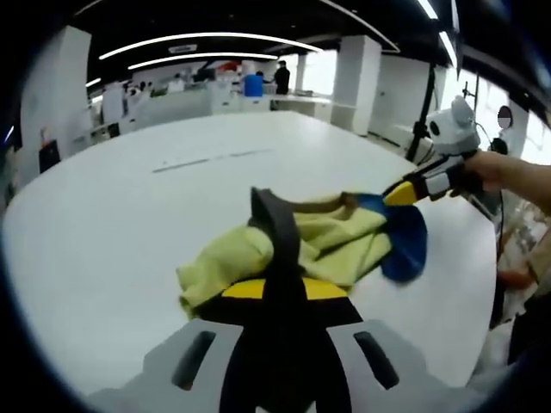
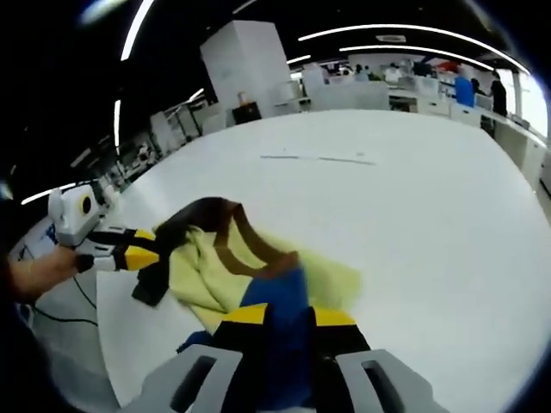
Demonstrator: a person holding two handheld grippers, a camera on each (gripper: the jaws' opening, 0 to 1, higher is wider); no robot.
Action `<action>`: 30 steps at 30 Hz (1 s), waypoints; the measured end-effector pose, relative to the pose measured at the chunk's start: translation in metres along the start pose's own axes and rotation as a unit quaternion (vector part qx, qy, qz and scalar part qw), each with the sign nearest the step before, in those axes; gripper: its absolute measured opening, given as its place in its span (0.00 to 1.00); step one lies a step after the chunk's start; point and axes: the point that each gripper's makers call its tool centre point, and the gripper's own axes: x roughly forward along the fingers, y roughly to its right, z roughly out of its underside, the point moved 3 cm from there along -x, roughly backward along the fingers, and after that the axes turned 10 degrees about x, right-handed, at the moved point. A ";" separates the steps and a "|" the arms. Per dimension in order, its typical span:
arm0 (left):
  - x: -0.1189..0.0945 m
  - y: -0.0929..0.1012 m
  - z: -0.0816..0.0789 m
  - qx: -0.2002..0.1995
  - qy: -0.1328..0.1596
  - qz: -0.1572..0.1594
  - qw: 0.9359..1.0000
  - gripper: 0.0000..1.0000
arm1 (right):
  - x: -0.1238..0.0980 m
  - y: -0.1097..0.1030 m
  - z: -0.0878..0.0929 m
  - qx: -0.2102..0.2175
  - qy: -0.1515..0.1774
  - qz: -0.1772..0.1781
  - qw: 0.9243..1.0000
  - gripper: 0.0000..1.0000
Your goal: Fold the garment on the visible template until the final outline fits inside the template.
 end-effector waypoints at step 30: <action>-0.056 -0.040 -0.037 -0.005 0.076 -0.069 0.995 0.00 | -0.045 -0.030 -0.052 -0.017 0.082 -0.038 0.996 0.00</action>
